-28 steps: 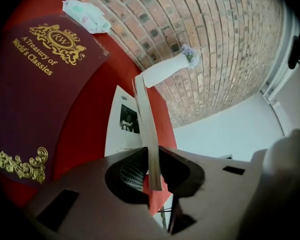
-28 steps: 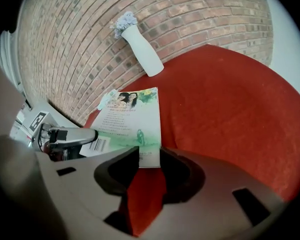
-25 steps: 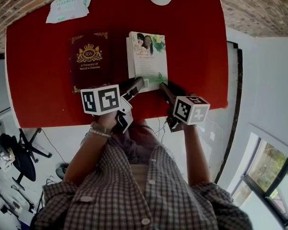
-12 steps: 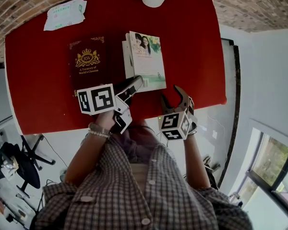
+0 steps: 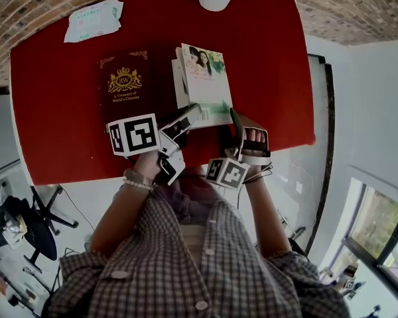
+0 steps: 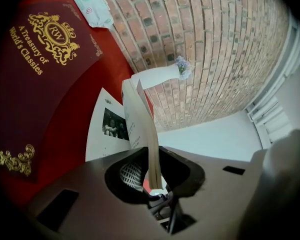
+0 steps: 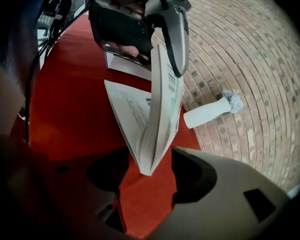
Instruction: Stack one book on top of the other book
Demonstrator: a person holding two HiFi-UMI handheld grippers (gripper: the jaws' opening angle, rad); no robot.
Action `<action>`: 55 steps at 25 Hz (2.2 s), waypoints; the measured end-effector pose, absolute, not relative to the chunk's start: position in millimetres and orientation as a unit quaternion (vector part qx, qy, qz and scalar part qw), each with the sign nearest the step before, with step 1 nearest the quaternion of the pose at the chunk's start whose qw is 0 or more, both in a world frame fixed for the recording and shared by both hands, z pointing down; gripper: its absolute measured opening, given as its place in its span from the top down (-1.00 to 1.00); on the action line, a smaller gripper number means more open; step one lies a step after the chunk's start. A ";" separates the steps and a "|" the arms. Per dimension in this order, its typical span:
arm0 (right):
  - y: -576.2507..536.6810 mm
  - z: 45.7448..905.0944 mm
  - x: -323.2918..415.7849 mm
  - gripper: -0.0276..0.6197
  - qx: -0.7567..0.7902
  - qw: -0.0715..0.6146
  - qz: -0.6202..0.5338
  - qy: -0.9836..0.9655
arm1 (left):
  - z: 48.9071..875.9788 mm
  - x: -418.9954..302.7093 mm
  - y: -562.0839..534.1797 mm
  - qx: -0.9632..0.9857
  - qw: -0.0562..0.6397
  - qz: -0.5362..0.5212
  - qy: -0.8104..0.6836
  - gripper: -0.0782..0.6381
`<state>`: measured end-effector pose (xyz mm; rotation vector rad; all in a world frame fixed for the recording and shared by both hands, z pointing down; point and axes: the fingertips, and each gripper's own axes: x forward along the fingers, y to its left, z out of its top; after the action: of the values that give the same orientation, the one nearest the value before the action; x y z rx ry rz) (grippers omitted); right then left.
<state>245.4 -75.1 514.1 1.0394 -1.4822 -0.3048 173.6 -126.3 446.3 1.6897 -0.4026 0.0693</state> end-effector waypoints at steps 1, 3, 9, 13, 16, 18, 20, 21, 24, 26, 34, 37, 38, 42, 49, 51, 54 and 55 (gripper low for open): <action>-77.8 513.7 242.0 0.10 0.445 0.608 -0.144 -0.642 | 446.7 173.9 -125.9 0.746 0.641 0.035 -0.177 0.61; -81.1 510.5 234.9 0.28 0.436 0.606 -0.172 -0.643 | 446.8 174.2 -125.0 0.757 0.627 0.046 -0.177 0.61; -79.4 505.8 230.8 0.51 0.453 0.597 -0.164 -0.642 | 440.1 171.3 -126.6 0.791 0.587 0.060 -0.163 0.60; -79.6 501.1 230.3 0.52 0.462 0.602 -0.166 -0.629 | 430.1 171.5 -125.9 0.808 0.566 0.057 -0.151 0.60; -82.1 493.8 229.6 0.54 0.482 0.599 -0.165 -0.618 | 420.3 172.2 -127.7 0.818 0.555 0.047 -0.141 0.60; -84.3 486.8 230.3 0.55 0.496 0.594 -0.166 -0.611 | 412.1 173.3 -128.7 0.827 0.545 0.043 -0.133 0.60; -87.6 479.0 231.8 0.55 0.508 0.590 -0.169 -0.604 | 402.9 174.4 -130.5 0.836 0.533 0.042 -0.127 0.59; -89.5 475.3 231.9 0.55 0.512 0.588 -0.171 -0.602 | 398.3 174.5 -131.8 0.840 0.526 0.041 -0.125 0.59; -96.0 463.2 227.1 0.55 0.522 0.577 -0.174 -0.604 | 386.0 170.9 -135.4 0.848 0.514 0.035 -0.124 0.59; -101.5 454.2 221.1 0.55 0.522 0.573 -0.179 -0.606 | 380.0 164.8 -138.1 0.850 0.510 0.027 -0.128 0.59; -117.0 442.3 181.0 0.55 0.512 0.556 -0.199 -0.624 | 367.6 123.8 -147.9 0.858 0.490 0.018 -0.153 0.59; -120.9 440.5 162.5 0.55 0.506 0.551 -0.205 -0.631 | 364.9 105.1 -150.4 0.857 0.489 0.012 -0.165 0.59; -122.1 440.3 156.0 0.55 0.504 0.549 -0.207 -0.634 | 364.2 98.6 -151.2 0.856 0.488 0.010 -0.170 0.59; -126.4 440.5 128.9 0.55 0.494 0.543 -0.216 -0.644 | 363.9 71.1 -153.3 0.855 0.485 0.005 -0.185 0.58; -130.0 450.4 80.3 0.55 0.480 0.544 -0.220 -0.652 | 370.1 19.6 -158.0 0.852 0.483 0.008 -0.201 0.58; -129.9 453.3 75.8 0.55 0.475 0.549 -0.216 -0.653 | 374.3 14.2 -159.7 0.850 0.487 0.010 -0.202 0.58; -128.5 462.6 64.6 0.56 0.463 0.562 -0.205 -0.654 | 385.2 1.7 -161.6 0.842 0.498 0.014 -0.207 0.58; -128.1 465.9 60.8 0.55 0.458 0.568 -0.202 -0.654 | 389.0 -2.8 -161.9 0.840 0.501 0.015 -0.208 0.58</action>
<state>60.8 -128.1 465.9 1.0765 -1.5358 -0.4741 -2.8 -161.9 389.0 2.0305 -0.5038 0.0365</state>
